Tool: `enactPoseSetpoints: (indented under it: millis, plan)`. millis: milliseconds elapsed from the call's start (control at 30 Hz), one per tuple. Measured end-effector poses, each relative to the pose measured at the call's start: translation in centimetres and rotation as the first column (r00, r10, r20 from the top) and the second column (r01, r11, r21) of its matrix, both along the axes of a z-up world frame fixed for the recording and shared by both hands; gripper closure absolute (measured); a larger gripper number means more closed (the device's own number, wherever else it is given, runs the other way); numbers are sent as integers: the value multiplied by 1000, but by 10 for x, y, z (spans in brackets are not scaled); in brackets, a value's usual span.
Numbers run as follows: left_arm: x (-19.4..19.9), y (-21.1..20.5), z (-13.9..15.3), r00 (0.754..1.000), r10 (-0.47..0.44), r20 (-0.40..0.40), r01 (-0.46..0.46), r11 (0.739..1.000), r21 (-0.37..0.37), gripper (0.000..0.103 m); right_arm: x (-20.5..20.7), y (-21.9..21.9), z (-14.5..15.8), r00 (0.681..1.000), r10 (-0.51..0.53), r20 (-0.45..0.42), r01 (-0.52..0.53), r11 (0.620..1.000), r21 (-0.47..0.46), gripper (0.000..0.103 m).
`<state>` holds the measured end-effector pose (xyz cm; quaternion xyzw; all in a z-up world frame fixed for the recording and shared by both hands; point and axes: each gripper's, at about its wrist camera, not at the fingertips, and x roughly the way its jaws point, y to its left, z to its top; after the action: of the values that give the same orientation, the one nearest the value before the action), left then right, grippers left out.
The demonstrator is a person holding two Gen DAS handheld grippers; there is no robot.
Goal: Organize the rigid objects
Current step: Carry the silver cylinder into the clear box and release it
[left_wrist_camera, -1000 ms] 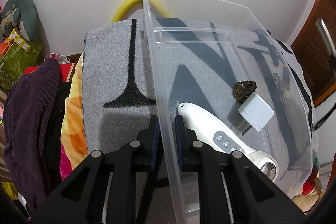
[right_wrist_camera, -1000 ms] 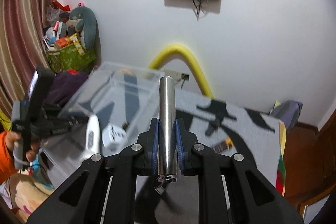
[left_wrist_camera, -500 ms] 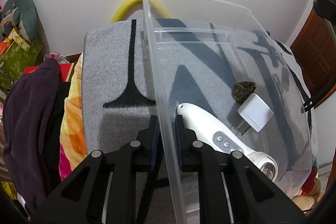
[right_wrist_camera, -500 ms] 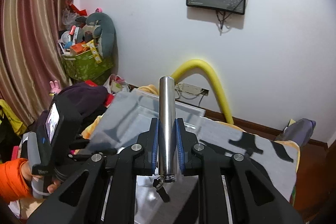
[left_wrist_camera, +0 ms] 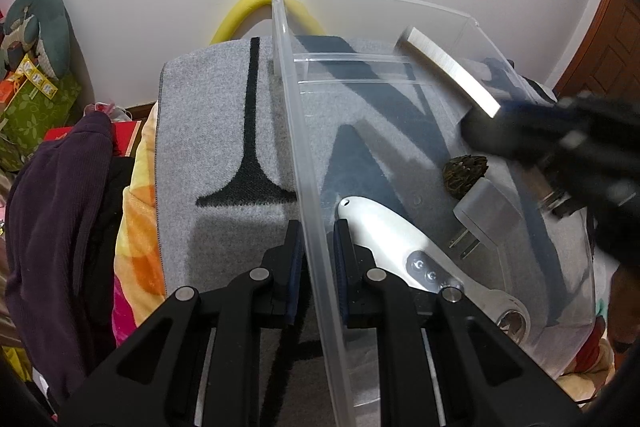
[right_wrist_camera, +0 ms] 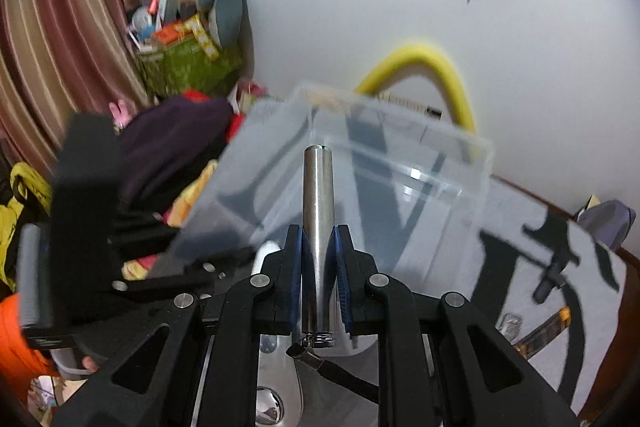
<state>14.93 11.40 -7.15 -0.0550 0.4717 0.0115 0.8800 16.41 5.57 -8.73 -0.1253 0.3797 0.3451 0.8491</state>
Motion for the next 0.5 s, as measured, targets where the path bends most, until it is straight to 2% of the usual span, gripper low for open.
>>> enactPoseSetpoints:
  millis: [200,500]
  plan:
    - [-1,2,0,1000,5,4,-5,1000,-2,89,6,12,-26,999,-16,-32,13,995,-102,89]
    - [-1,4,0,1000,8,5,-8,1000,-4,90,3,13,-29,999,12,-44,-18,990,-140,89]
